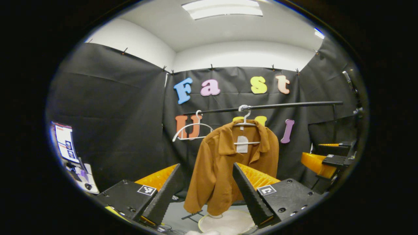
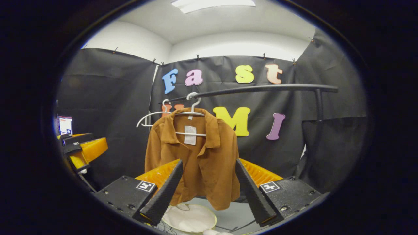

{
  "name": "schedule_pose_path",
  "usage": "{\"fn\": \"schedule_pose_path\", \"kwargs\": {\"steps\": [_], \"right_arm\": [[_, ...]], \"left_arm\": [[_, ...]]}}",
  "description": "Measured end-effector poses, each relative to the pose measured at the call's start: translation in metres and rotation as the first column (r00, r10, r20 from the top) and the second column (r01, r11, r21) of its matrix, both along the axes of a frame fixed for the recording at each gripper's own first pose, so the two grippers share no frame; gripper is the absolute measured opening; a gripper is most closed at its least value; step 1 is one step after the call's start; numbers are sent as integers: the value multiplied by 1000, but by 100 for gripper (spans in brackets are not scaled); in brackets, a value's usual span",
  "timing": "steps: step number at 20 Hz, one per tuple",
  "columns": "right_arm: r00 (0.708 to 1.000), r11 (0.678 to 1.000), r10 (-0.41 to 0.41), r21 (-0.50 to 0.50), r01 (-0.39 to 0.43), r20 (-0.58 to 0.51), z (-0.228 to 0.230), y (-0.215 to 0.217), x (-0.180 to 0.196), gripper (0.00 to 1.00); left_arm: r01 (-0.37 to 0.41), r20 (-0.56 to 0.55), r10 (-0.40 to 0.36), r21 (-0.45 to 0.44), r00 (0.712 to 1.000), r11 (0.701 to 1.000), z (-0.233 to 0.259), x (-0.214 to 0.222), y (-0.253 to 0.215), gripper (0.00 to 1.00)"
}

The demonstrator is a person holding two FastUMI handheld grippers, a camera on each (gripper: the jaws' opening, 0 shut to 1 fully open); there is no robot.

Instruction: Grasp the clothes on the hanger with both hands and then place them into the laundry hamper below.

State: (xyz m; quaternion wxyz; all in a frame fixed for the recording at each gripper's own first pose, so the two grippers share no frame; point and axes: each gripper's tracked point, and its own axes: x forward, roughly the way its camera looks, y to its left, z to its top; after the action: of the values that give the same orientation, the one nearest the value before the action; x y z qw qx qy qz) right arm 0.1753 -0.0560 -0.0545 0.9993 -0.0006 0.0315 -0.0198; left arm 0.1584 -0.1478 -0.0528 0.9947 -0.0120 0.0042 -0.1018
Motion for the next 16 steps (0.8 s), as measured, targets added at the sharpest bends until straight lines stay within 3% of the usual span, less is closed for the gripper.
{"fn": "schedule_pose_path", "kwargs": {"steps": [8, 9, 16], "right_arm": [[997, 998, 69, 14, -69, -15, -6, -21, 140, 100], [997, 997, 79, 15, -79, -20, -7, -21, 154, 100], [991, 991, 133, 20, -132, -28, -13, -14, 224, 100]], "left_arm": [[-12, -13, 11, -29, 1000, 1000, -15, 131, -76, 100], [-21, -15, 21, -23, 1000, 1000, -18, 145, -80, 97], [-66, -38, 66, -4, 997, 998, -34, 218, -102, 100]]}}
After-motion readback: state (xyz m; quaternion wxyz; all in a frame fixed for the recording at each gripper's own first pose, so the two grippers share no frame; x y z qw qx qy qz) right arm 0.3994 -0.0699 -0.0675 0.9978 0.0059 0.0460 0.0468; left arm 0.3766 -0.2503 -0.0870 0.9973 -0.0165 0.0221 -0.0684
